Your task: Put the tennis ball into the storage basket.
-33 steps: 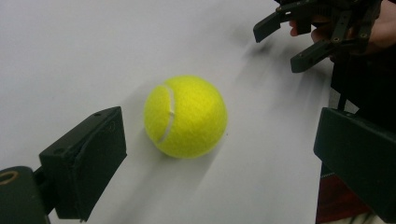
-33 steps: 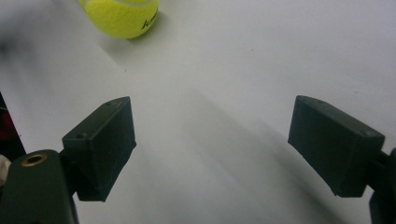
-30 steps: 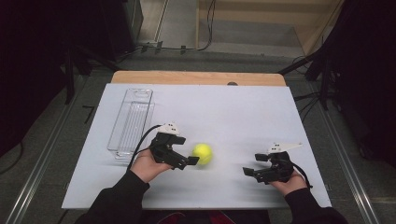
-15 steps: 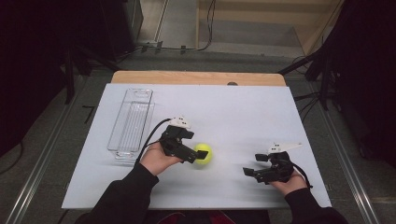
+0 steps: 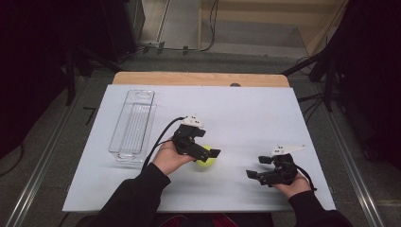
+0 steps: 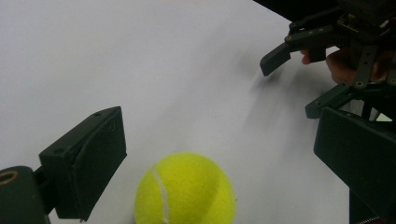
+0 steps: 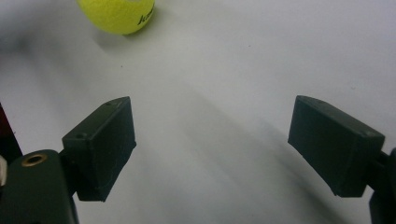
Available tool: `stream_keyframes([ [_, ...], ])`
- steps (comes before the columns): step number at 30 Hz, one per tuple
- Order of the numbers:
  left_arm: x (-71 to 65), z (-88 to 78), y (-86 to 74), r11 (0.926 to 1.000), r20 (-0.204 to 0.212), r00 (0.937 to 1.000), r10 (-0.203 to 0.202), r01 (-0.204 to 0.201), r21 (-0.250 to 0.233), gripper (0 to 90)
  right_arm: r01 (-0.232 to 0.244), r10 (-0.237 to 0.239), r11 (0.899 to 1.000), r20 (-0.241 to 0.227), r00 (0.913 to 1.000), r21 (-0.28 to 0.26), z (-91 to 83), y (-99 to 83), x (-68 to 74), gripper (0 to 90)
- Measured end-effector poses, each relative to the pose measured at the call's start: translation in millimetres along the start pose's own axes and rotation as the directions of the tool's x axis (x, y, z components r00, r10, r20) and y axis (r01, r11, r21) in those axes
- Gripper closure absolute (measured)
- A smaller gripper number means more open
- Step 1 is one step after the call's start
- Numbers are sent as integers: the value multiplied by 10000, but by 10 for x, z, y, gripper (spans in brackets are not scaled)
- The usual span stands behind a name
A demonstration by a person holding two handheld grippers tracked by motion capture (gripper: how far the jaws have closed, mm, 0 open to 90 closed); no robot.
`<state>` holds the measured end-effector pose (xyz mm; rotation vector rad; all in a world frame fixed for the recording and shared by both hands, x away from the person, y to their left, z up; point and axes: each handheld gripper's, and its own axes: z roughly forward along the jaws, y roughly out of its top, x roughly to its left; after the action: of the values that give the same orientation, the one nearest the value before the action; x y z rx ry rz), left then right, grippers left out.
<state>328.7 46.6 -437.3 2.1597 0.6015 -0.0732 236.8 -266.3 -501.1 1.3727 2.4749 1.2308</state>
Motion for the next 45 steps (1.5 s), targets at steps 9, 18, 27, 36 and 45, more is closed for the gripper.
stream_keyframes([
  [9, 41, 36, -64, 9998, -182, 9998, -128, 125, -183, 29, -43, 43, 10000, -26, 10000, -7, -3, -1, -7, 129],
  [18, 45, 68, -154, 9994, -37, 9999, -142, 140, -305, 29, -13, 13, 10000, -61, 10000, -47, -4, 0, 2, 129],
  [27, 38, 122, -253, 9998, 51, 9999, 149, -149, -153, 29, 5, -5, 10000, -11, 10000, -49, 1, 4, 11, 129],
  [36, 60, 194, -357, 9999, 4, 10000, -83, 83, 116, 29, 53, -53, 10000, -13, 10000, -25, 7, 6, 19, 129],
  [45, 79, 289, -442, 9987, -53, 9997, -251, 253, 450, 42, 82, -82, 10000, -2, 10000, 33, 19, 8, 22, 129],
])
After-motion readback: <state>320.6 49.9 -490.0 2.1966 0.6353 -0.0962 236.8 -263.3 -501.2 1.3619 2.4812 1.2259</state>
